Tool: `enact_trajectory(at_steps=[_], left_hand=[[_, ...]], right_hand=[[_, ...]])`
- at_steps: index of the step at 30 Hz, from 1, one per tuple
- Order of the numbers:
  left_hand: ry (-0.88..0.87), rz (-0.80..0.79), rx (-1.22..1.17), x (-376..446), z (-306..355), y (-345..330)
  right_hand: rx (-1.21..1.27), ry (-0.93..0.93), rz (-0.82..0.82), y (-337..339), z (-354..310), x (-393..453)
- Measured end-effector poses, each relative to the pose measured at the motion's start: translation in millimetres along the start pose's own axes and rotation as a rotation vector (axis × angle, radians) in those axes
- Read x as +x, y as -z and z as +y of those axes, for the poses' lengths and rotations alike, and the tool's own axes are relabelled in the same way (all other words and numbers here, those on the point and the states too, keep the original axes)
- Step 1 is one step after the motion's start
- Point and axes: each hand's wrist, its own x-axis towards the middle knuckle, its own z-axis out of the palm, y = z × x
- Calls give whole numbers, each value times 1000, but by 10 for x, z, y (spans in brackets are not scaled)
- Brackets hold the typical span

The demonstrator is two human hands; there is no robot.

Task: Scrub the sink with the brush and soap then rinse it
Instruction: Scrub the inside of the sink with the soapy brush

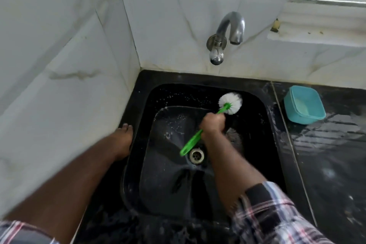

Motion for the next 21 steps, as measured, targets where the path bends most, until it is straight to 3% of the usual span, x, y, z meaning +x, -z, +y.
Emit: enact_trajectory(at_steps=[4, 7, 9, 12, 14, 17, 19, 21], left_hand=[[6, -19, 58, 86, 14, 39], [2, -21, 60, 85, 24, 81], [7, -16, 51, 63, 31, 92], [6, 2, 26, 59, 39, 66], [14, 21, 25, 75, 25, 52], [19, 31, 14, 84, 9, 42], [14, 30, 17, 77, 22, 53], [11, 29, 24, 69, 24, 65]], right_hand=[[-480, 218, -270, -644, 326, -385], [-472, 291, -437, -689, 471, -349], [-303, 232, -261, -386, 489, -133], [-123, 65, 197, 168, 459, 325], [-115, 3, 300, 158, 358, 384], [-218, 161, 21, -514, 322, -120], [-430, 308, -275, -882, 448, -552], [-625, 375, -436, -889, 486, -655]])
